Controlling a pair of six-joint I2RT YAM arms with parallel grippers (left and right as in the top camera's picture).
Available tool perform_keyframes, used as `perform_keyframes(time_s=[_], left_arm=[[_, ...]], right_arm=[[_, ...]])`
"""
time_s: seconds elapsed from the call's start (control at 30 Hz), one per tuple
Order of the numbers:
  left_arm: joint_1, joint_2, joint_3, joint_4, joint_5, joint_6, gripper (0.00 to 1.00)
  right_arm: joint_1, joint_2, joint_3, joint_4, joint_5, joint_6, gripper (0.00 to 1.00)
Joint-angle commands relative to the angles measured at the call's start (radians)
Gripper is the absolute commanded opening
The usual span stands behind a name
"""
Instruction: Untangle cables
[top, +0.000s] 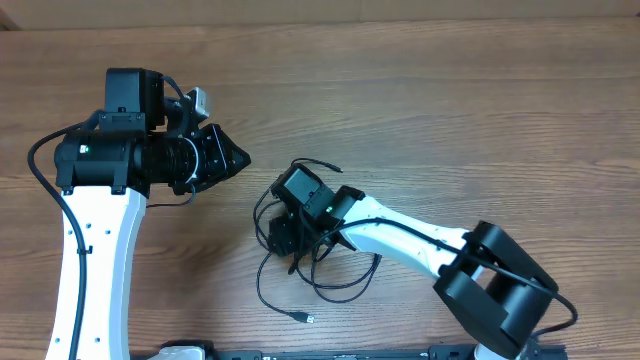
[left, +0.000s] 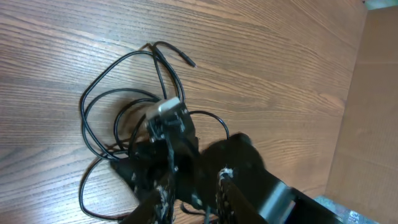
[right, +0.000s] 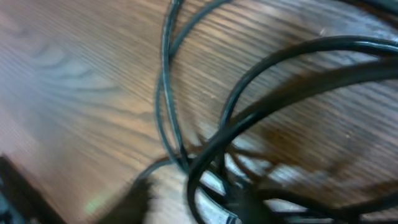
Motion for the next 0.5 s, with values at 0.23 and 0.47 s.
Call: perform_keyframes(time_s=[0.23,0.47], left_arm=[[0.001,-0.009,-0.004,-0.002,0.017,0.055,0.23],[0.001,-0.009,-0.004,-0.007,0.017,0.072,0.24]], right_arm=[[-0.017,0.039,0.059,0.042,-0.061,-0.055,0.04],[-0.069,0.003,0.229,-0.019,-0.064,-0.094,0.04]])
